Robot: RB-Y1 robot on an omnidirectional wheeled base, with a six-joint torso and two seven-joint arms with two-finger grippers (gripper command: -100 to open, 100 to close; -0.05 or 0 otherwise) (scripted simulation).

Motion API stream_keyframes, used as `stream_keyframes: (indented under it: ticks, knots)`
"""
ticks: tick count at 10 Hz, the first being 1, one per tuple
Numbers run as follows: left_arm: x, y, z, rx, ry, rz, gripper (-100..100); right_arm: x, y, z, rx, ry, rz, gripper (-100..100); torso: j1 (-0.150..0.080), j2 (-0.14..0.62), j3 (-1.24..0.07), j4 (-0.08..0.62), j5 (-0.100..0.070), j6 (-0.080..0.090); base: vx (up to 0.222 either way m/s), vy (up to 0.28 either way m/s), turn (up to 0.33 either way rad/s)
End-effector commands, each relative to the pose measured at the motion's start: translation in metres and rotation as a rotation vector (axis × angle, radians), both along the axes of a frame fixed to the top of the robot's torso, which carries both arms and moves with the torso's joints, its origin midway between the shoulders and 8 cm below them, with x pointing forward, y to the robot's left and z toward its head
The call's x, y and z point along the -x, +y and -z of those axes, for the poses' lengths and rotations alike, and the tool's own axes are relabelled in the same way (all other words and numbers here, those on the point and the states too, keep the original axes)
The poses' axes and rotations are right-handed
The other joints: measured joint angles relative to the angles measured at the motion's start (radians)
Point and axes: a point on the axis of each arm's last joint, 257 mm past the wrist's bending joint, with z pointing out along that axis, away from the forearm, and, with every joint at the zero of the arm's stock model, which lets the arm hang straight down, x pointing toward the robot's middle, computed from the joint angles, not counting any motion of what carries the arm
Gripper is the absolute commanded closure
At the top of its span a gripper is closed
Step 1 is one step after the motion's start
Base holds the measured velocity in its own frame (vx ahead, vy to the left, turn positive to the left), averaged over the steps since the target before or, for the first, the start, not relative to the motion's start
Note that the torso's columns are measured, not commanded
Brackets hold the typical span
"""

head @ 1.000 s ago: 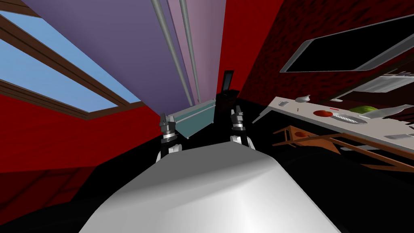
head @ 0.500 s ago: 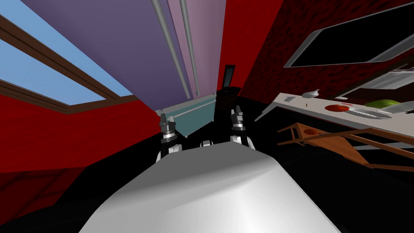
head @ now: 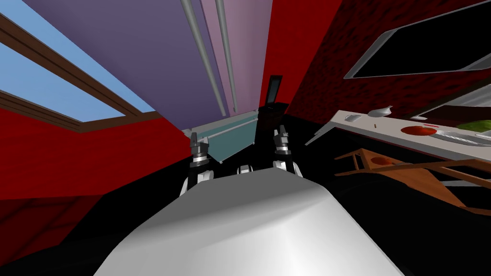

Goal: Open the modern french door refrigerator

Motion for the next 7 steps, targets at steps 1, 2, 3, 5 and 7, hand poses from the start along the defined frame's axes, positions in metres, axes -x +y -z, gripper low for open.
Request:
stream_keyframes:
  ticks: [1,2,3,5,7]
  knots:
    - [-0.009,-0.002,0.002,0.032,0.045,0.028,-100,0.0,0.0,0.0,0.0,0.0,0.0,0,0.0,0.001,0.0,0.0,0.0,0.0,0.088,-0.017,0.07]
    - [-0.012,-0.002,0.002,0.047,0.061,0.039,-100,0.0,0.0,0.0,0.0,0.0,0.0,0,0.0,0.0,0.0,0.0,0.0,0.0,0.111,-0.023,0.068]
    - [-0.015,-0.003,0.003,0.061,0.077,0.051,-100,0.0,0.0,0.0,0.0,0.0,0.0,0,0.0,-0.001,-0.001,0.0,0.0,0.0,0.11,-0.033,0.069]
    - [-0.02,-0.004,0.005,0.076,0.104,0.062,-100,0.0,0.0,0.0,0.0,0.0,0.0,0,0.0,0.002,0.001,0.001,0.0,0.0,0.054,-0.025,0.03]
    - [-0.023,-0.005,0.007,0.091,0.125,0.074,-100,0.0,0.0,0.0,0.0,0.0,0.0,0,0.001,0.001,0.0,0.0,0.0,0.0,0.07,-0.018,0.053]
